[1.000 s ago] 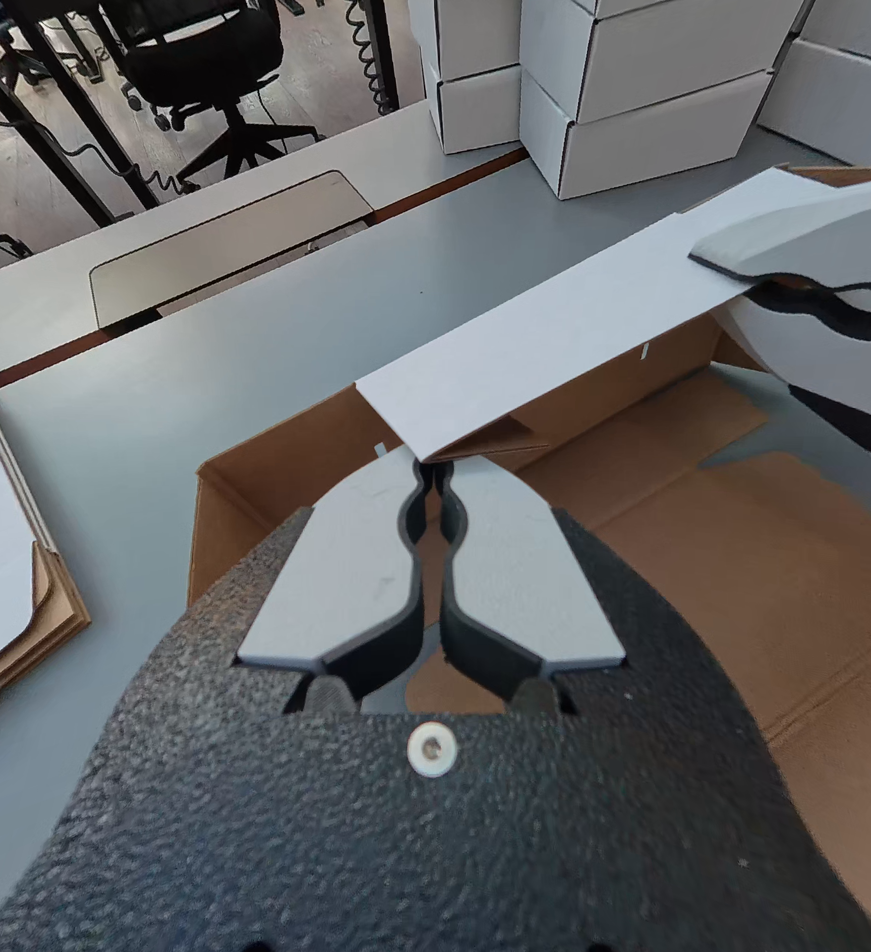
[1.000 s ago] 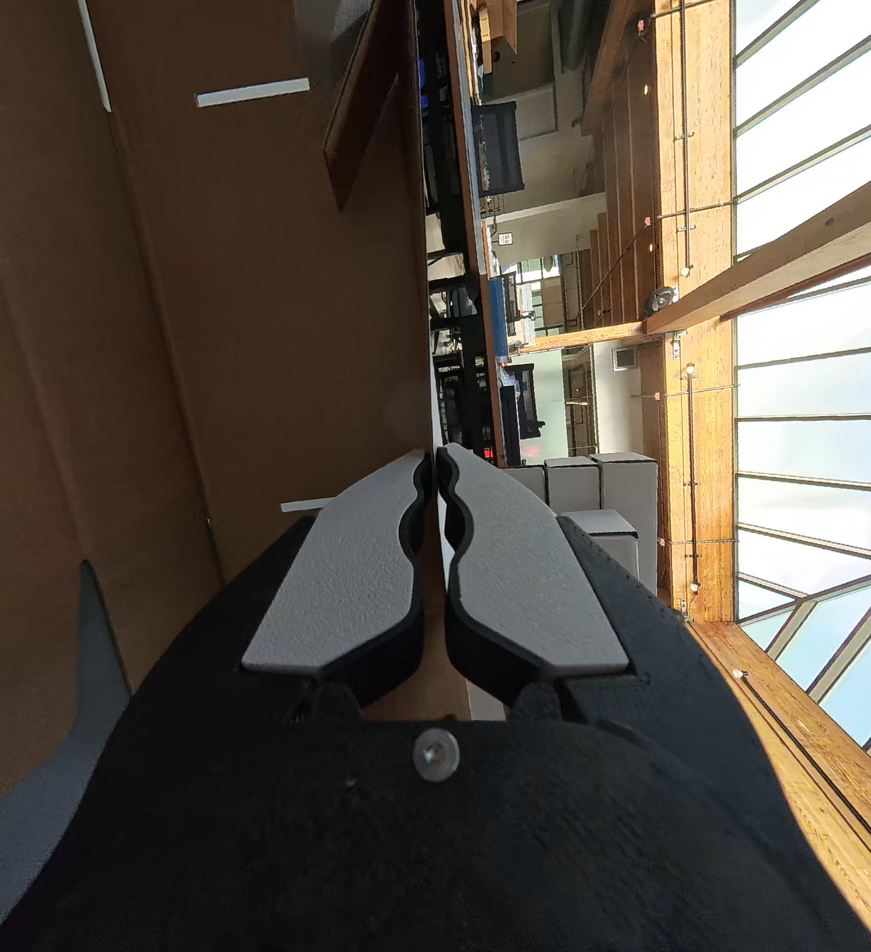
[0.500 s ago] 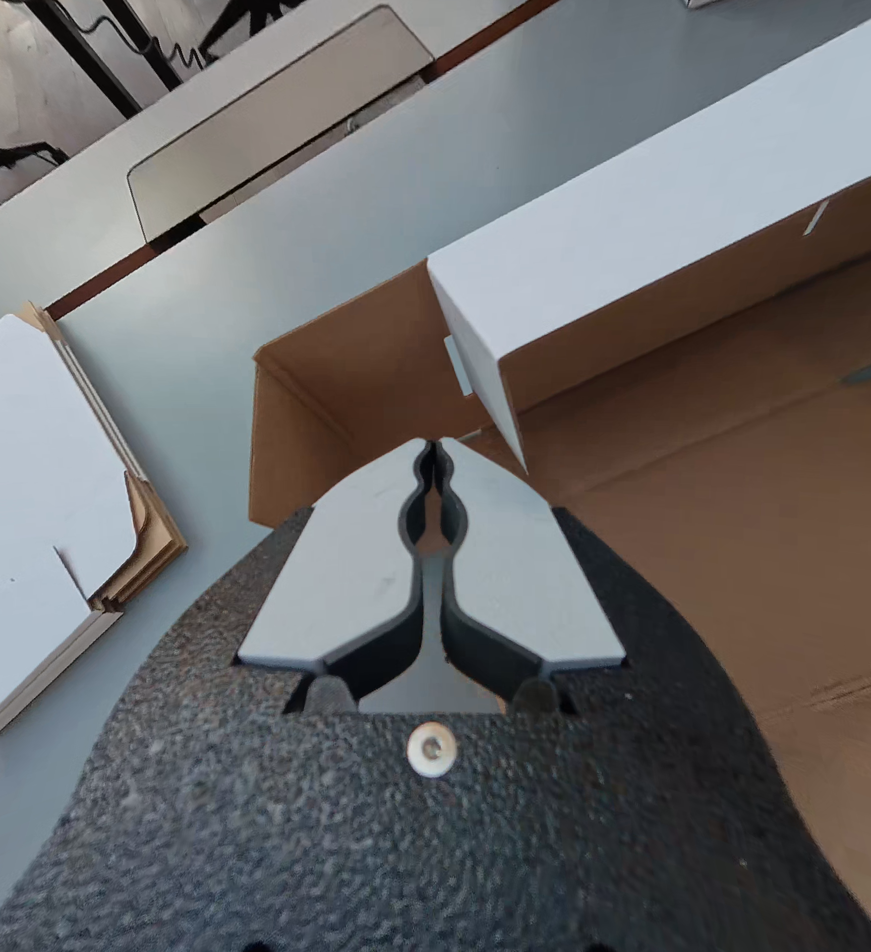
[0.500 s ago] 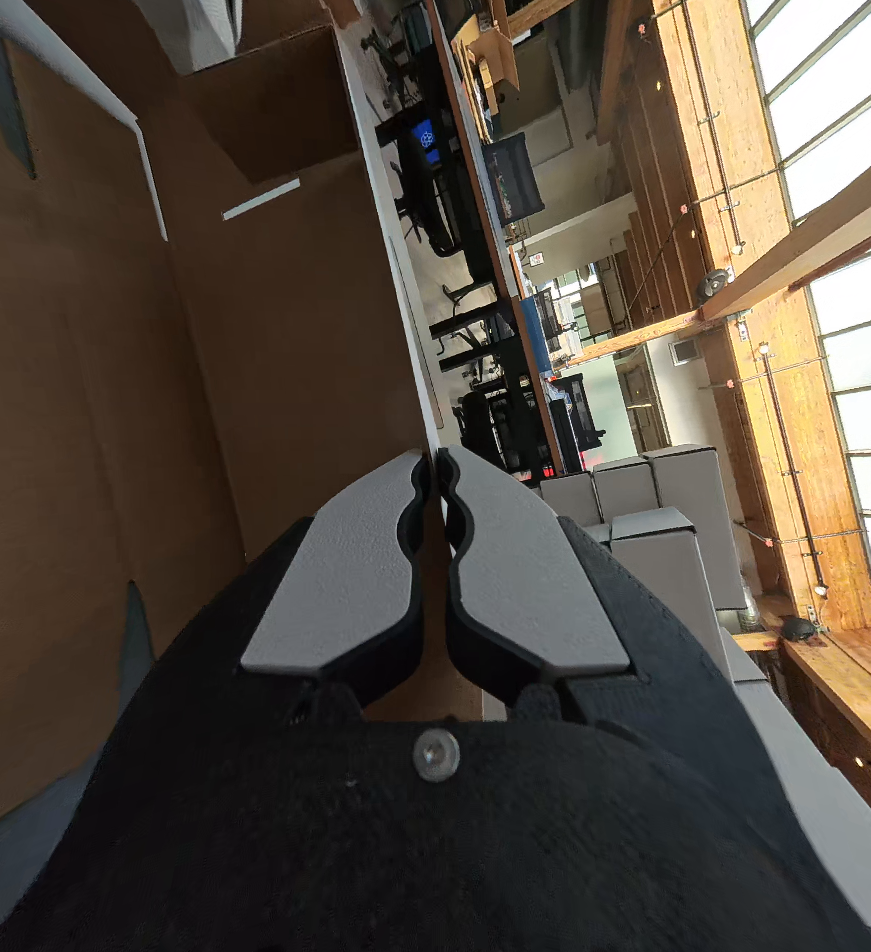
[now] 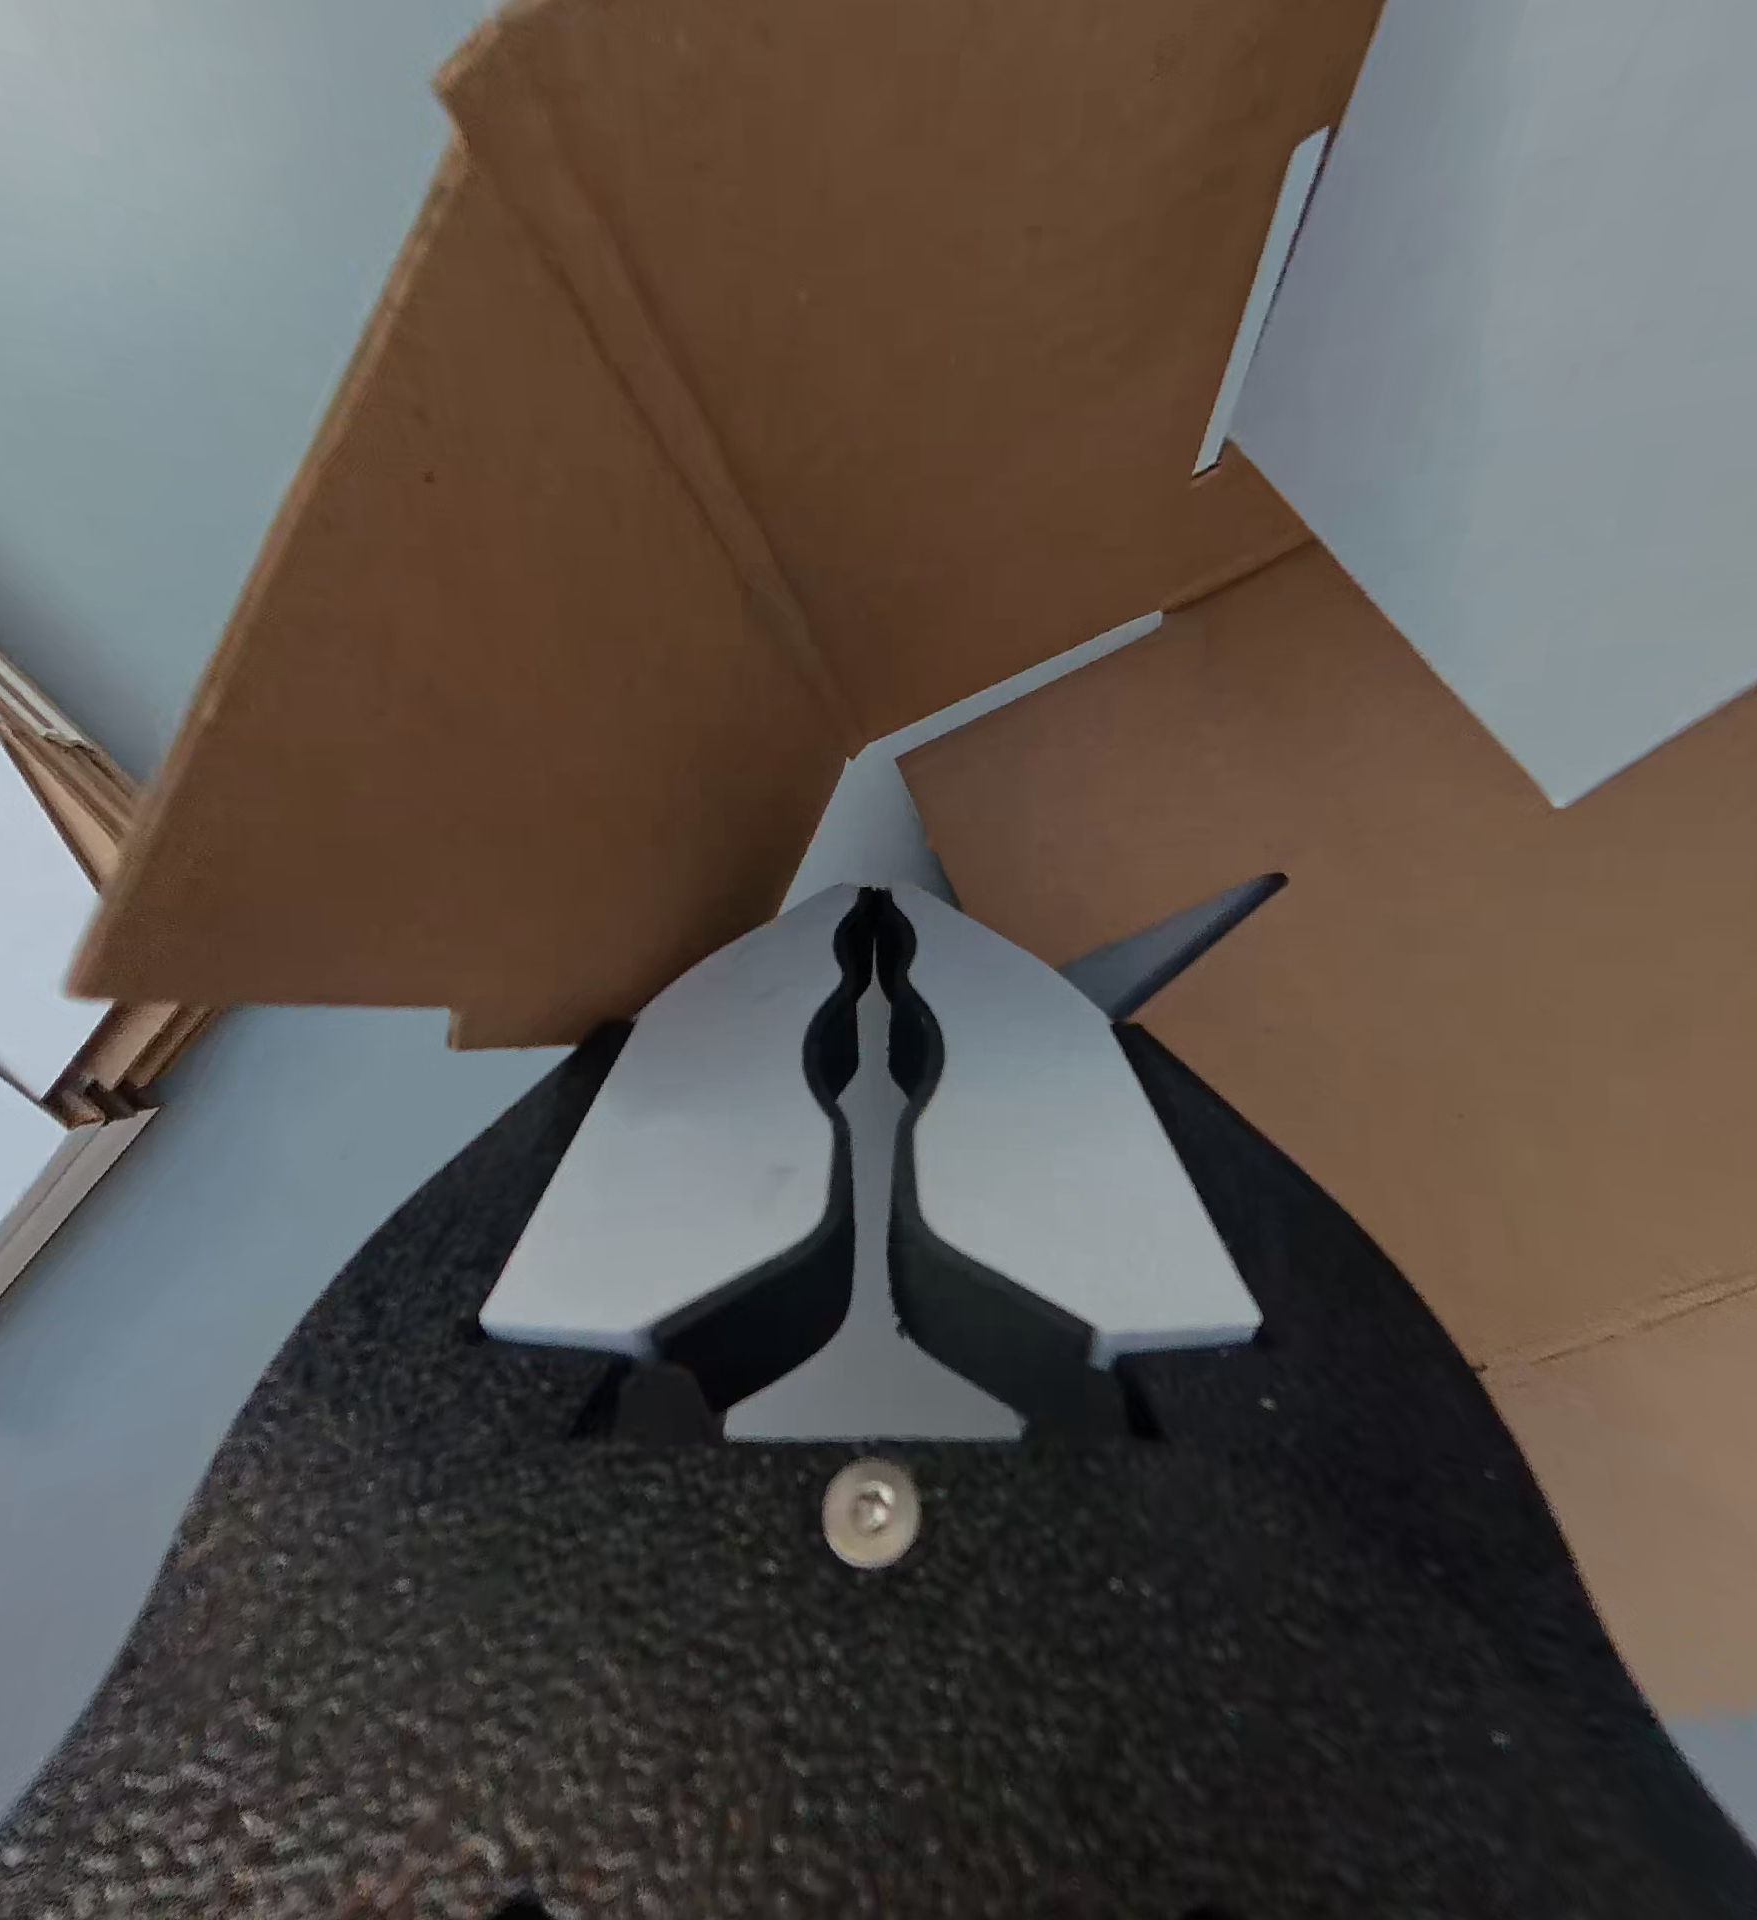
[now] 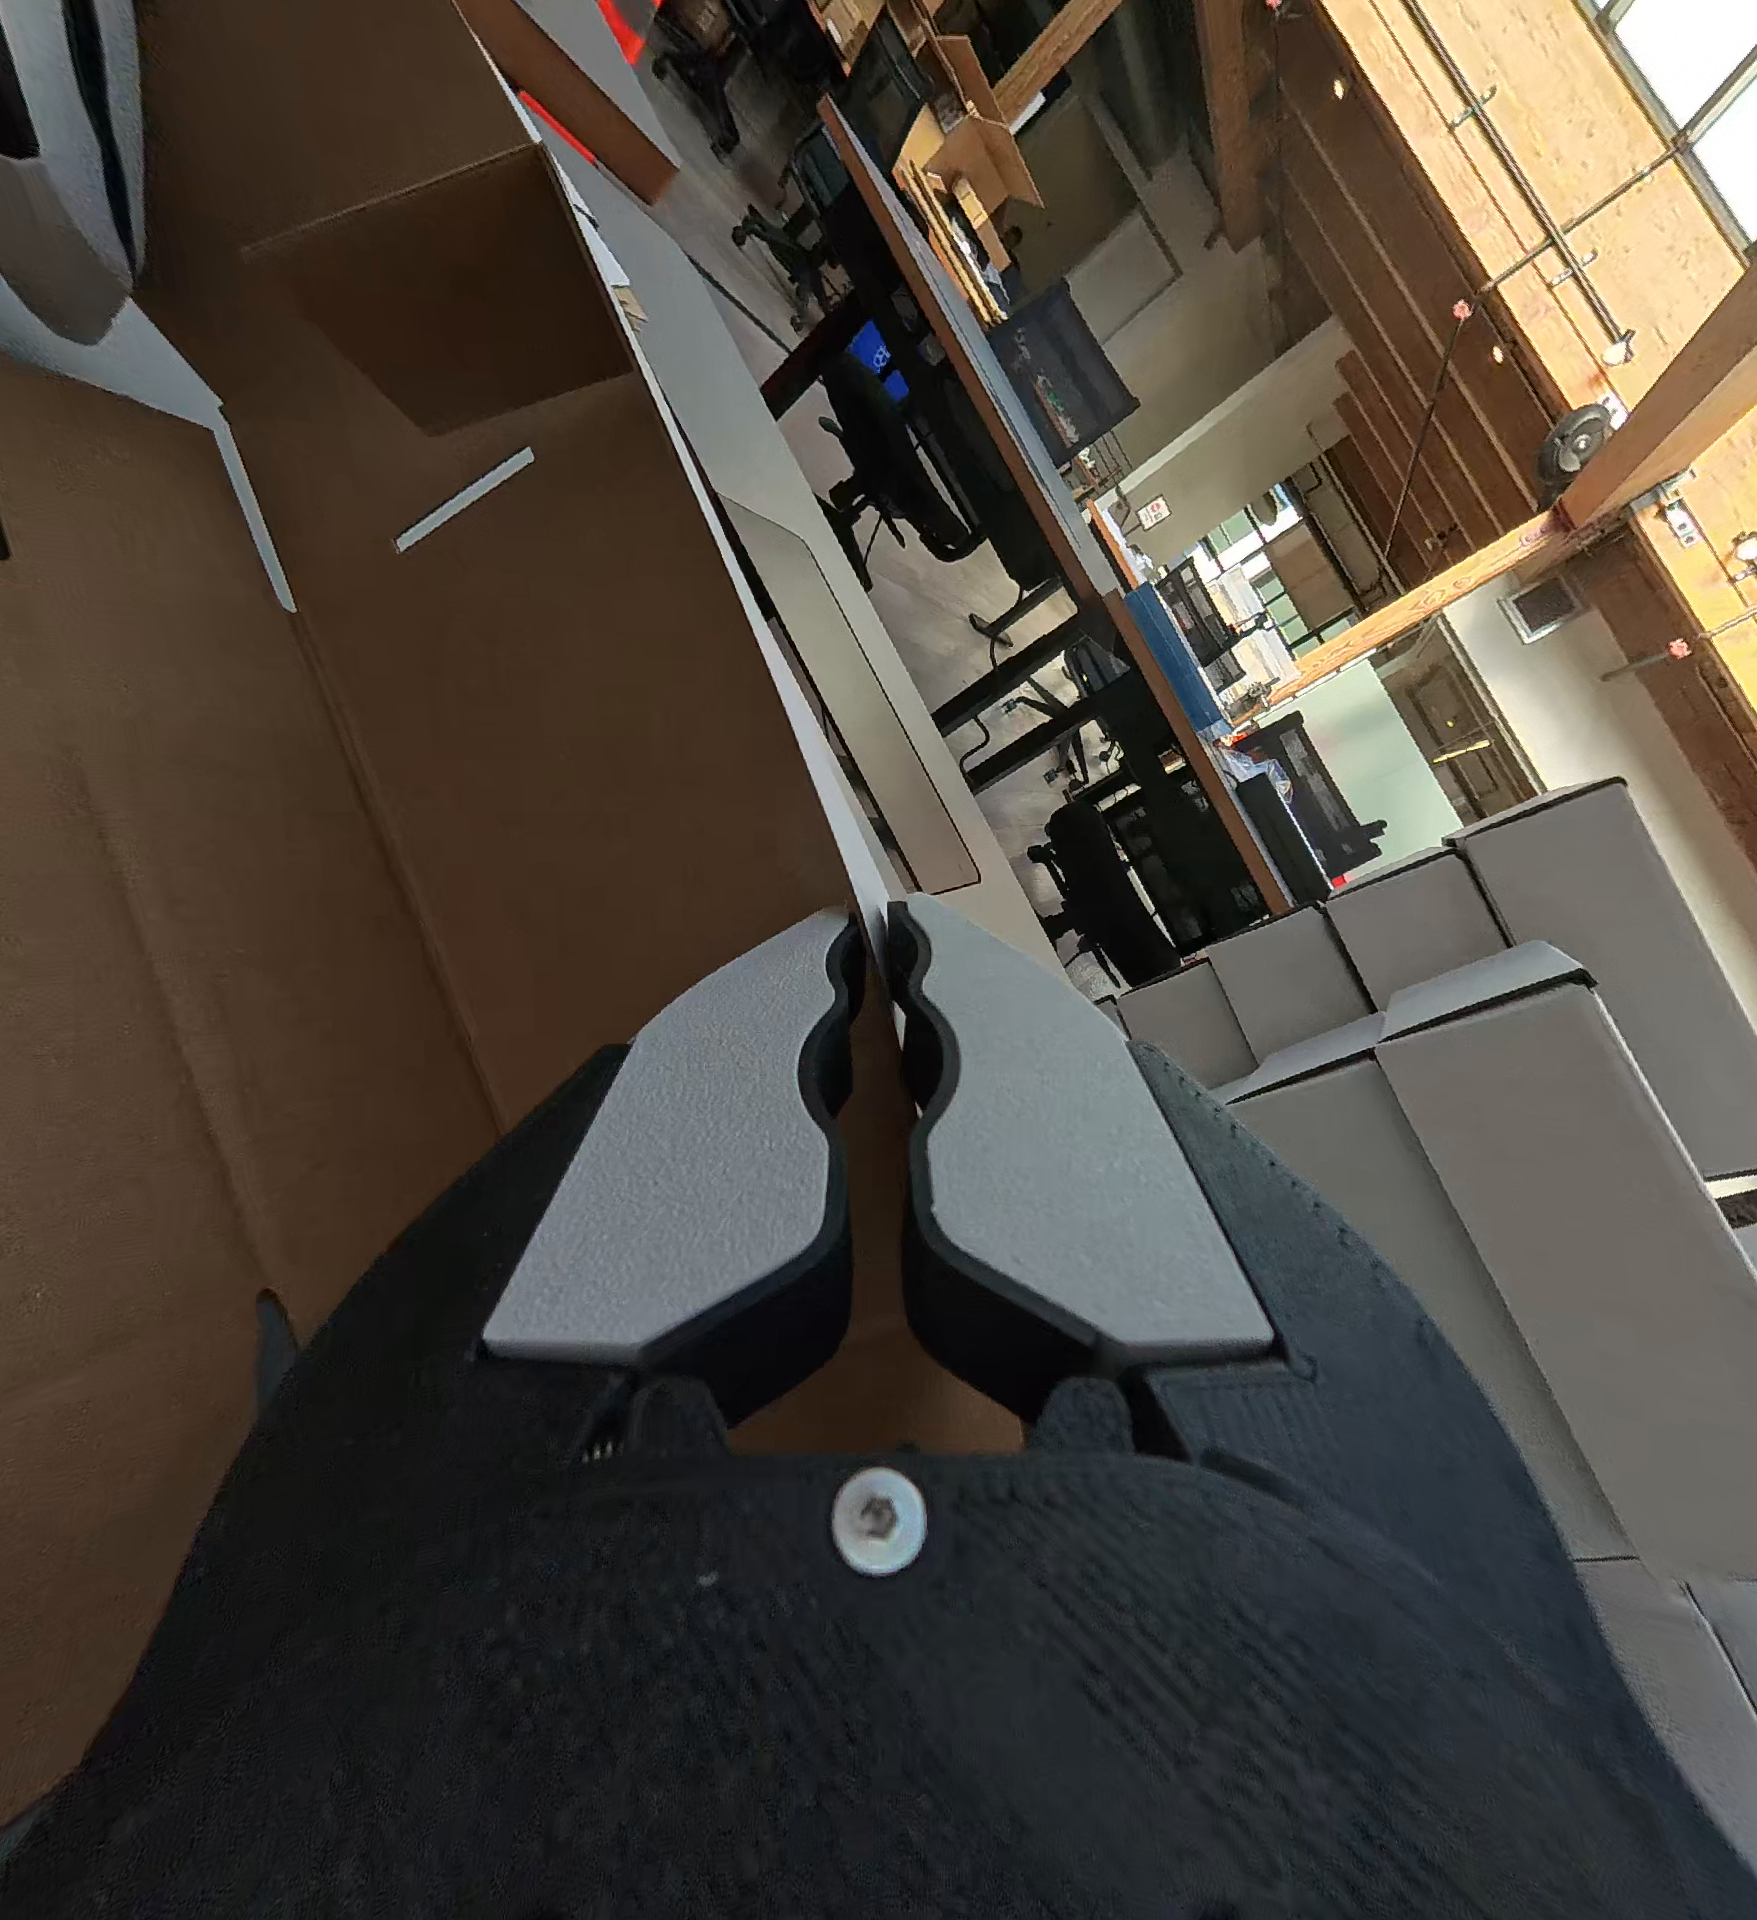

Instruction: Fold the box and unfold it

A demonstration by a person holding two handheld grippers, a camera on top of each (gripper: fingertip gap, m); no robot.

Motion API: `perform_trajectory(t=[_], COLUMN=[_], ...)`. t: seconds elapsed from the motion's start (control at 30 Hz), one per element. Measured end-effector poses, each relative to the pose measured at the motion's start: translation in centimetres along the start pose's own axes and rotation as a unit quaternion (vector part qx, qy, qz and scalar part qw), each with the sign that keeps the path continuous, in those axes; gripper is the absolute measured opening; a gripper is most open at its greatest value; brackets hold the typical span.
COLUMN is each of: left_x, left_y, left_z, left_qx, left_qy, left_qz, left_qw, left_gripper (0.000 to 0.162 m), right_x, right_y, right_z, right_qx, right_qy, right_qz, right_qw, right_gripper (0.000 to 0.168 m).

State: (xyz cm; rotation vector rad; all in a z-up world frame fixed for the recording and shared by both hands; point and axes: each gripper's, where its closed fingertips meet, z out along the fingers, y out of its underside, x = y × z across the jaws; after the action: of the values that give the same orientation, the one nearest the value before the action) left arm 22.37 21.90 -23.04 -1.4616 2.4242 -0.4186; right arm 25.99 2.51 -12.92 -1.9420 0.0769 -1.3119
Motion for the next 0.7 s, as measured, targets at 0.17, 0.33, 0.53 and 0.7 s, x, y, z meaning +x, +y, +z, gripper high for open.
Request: perform_trajectory(t=[0.17,0.33,0.53,0.7], left_x=[0.6,1.2,1.0,0.8], left_y=[0.4,-0.4,-0.3,-0.3], left_z=[0.7,0.9,0.8,0.8], left_qx=[0.001,0.061,0.087,0.071], left_qy=[0.039,0.123,0.153,0.107], left_qz=[-0.02,-0.102,-0.142,-0.101], left_qw=[0.999,0.985,0.974,0.987], left_gripper=[0.0,0.0,0.0,0.0], right_x=[0.2,-0.2,0.1,0.9], right_y=[0.0,-0.1,0.1,0.6], right_z=[0.1,-0.2,0.0,0.0], right_qx=[0.008,0.002,0.005,0.004], right_qy=[-0.001,0.012,0.003,0.003], right_qz=[0.033,0.015,0.038,0.07], right_qw=[0.999,1.0,0.999,0.998], right_gripper=[0.004,0.005,0.005,0.005])
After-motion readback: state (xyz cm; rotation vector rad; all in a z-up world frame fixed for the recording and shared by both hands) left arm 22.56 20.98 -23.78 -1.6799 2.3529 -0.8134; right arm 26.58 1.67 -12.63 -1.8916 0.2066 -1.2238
